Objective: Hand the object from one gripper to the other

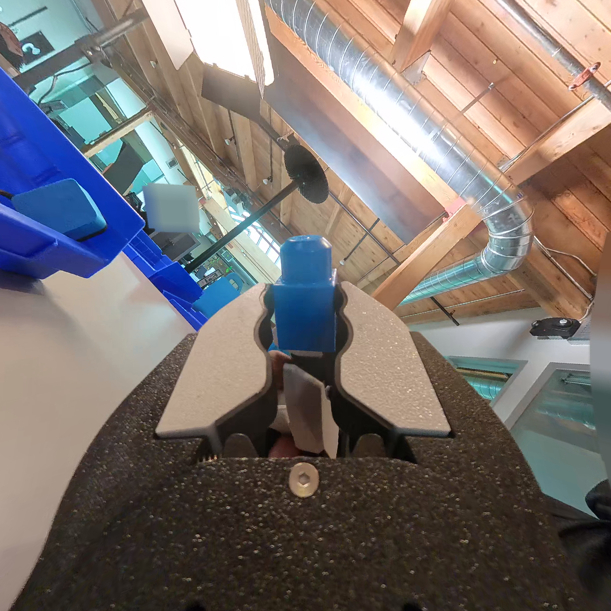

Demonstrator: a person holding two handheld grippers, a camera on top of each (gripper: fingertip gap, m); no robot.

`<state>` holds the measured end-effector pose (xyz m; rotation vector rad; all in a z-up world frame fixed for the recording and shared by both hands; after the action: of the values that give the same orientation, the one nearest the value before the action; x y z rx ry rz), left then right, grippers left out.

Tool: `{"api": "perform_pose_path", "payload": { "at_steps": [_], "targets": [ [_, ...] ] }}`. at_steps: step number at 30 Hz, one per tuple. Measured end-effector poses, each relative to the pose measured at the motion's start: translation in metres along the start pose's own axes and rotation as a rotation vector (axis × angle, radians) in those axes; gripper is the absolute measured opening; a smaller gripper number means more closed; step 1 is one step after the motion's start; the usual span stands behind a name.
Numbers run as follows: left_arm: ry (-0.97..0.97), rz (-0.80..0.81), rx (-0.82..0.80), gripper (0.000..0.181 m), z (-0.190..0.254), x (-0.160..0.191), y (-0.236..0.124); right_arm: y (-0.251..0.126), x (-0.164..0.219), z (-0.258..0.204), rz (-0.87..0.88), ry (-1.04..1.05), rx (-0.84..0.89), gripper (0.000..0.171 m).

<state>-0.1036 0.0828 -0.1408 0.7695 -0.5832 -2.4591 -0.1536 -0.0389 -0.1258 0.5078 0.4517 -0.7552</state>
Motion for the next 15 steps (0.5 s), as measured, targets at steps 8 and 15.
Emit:
{"api": "perform_pose_path", "payload": {
  "at_steps": [8, 15],
  "targets": [
    [0.043, -0.066, -0.017, 0.036, 0.000, 0.006, 0.003, -0.001, 0.003, 0.007, -0.012, 0.051, 0.040, 0.039],
    [0.316, -0.198, -0.078, 0.053, 0.009, -0.008, 0.004, -0.003, 0.008, 0.016, 0.018, 0.192, -0.018, 0.038]
  ]
}}
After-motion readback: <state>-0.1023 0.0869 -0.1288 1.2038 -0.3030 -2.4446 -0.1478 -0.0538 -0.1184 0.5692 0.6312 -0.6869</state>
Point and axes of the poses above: each gripper's, where its closed fingertips meet, y out along the fingers, x out of its underside, z = x × y across the jaws, the point moved 10 cm from there along -y, back along the fingers, and after that the axes turned 4 degrees about -y, right-handed, at the moved point
